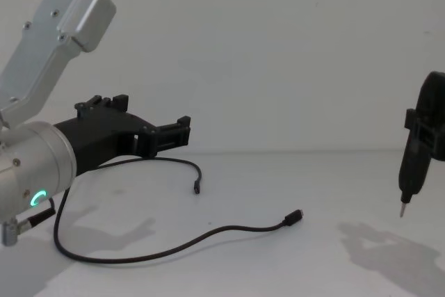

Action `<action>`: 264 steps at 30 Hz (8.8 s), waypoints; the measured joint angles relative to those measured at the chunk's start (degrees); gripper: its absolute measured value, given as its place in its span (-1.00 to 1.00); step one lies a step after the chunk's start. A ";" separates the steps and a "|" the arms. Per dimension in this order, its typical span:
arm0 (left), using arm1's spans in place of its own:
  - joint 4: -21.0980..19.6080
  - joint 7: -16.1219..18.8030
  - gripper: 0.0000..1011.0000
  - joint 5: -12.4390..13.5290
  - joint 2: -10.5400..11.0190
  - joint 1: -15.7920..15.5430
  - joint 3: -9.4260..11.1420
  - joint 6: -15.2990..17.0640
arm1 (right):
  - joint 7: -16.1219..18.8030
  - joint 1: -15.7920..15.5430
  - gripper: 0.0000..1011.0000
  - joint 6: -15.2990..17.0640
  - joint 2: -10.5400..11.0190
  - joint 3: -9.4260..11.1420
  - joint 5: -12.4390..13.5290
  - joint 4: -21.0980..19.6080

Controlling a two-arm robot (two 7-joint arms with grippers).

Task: Pick up the data cable with the one hand.

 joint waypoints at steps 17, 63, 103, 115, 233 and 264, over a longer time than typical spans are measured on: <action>0.00 0.00 0.98 0.00 0.00 0.00 0.00 0.00 | 0.00 0.00 -0.48 0.00 0.00 0.01 0.00 0.00; -0.85 -11.26 0.98 -0.61 5.40 -2.23 1.60 2.52 | 0.00 0.00 -0.48 0.00 -0.01 0.01 0.00 0.00; 7.67 -33.19 0.98 -9.42 7.72 -14.81 6.80 22.76 | 0.00 0.00 -0.48 0.00 0.00 0.01 0.00 0.00; 8.69 -32.41 0.98 -8.08 6.91 -17.24 9.12 25.66 | 0.00 0.00 -0.48 0.00 0.00 0.01 0.00 0.00; 9.09 -30.27 -0.92 2.60 6.72 -16.61 11.55 8.91 | 8.36 5.12 -0.48 -0.39 0.41 1.56 5.24 -0.68; 6.44 -30.39 -0.92 2.19 8.75 -14.44 9.99 3.31 | 13.23 11.49 -0.48 -0.98 -1.33 -0.06 11.05 4.37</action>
